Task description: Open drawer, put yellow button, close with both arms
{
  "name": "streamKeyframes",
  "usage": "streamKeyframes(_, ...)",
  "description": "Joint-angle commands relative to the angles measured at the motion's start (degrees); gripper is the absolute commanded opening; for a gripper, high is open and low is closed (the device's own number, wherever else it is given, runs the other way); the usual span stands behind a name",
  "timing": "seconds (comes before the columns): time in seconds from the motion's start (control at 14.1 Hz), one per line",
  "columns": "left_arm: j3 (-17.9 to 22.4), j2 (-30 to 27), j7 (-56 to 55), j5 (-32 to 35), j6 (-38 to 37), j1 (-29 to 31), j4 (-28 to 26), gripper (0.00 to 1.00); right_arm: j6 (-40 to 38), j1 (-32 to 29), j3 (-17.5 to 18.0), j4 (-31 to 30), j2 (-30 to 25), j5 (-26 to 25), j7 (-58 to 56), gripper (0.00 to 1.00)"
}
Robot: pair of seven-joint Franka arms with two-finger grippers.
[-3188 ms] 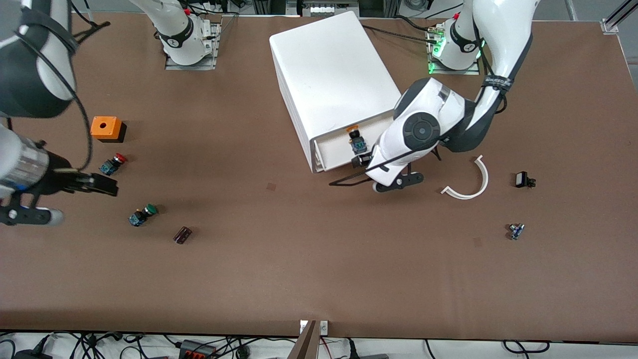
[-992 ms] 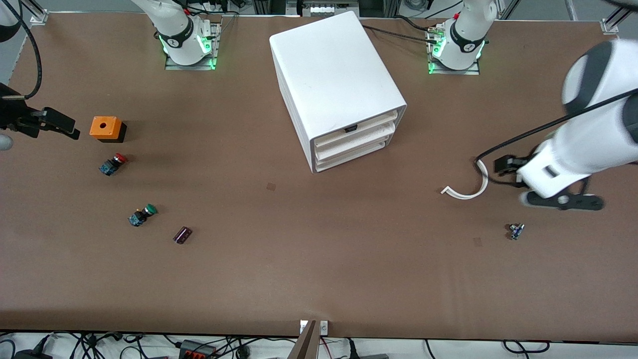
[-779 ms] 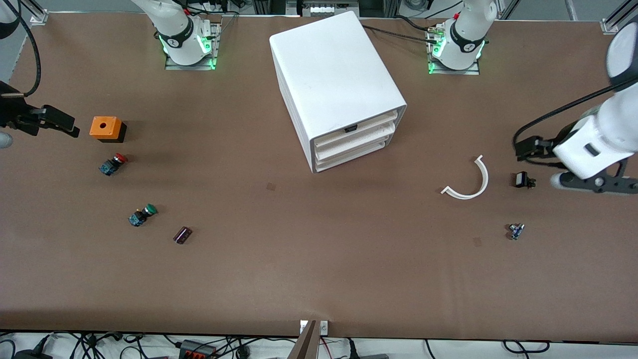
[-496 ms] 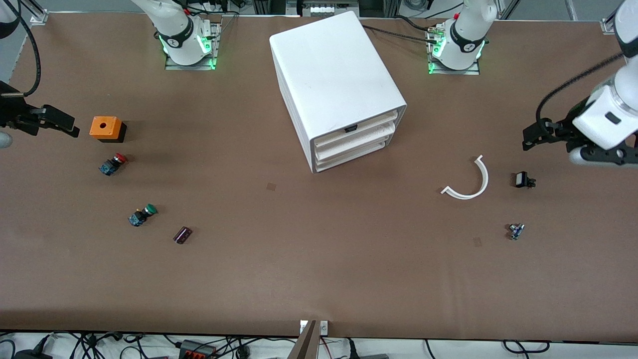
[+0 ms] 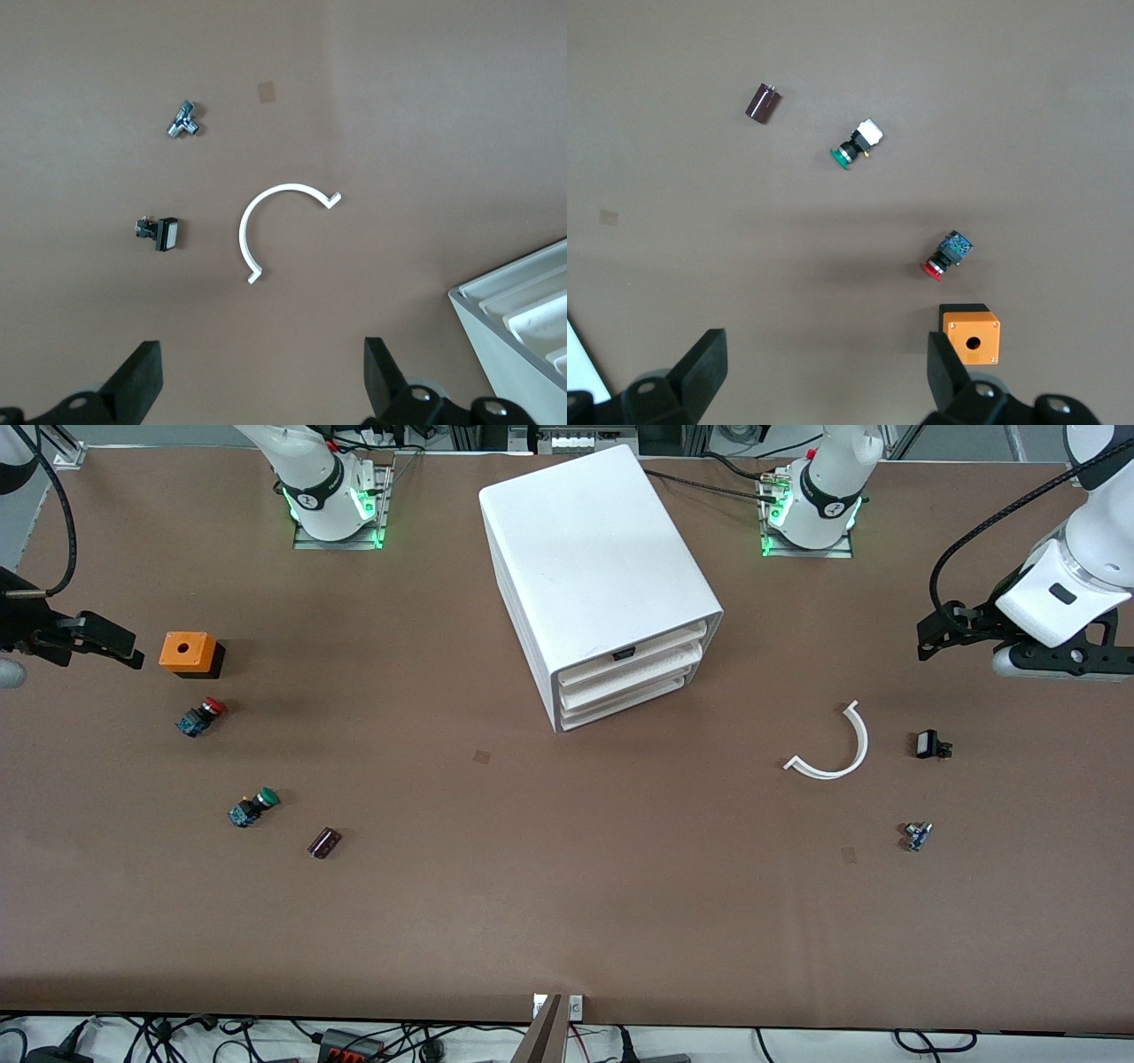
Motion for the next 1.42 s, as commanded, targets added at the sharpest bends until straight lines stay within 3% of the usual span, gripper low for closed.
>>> streamKeyframes(0.0,0.9,0.08,1.19,-0.63,-1.65,-0.55,1.66,1.0,0.44,-0.31,0.48,-1.46,-1.66,-1.0,-0.29,1.0)
streamKeyframes(1.35,0.37,0.08,0.93,-0.8,-2.79,-1.16,2.19,1.0,0.53,-0.22,0.48,-2.07,-2.37,-1.97,-0.56,1.0)
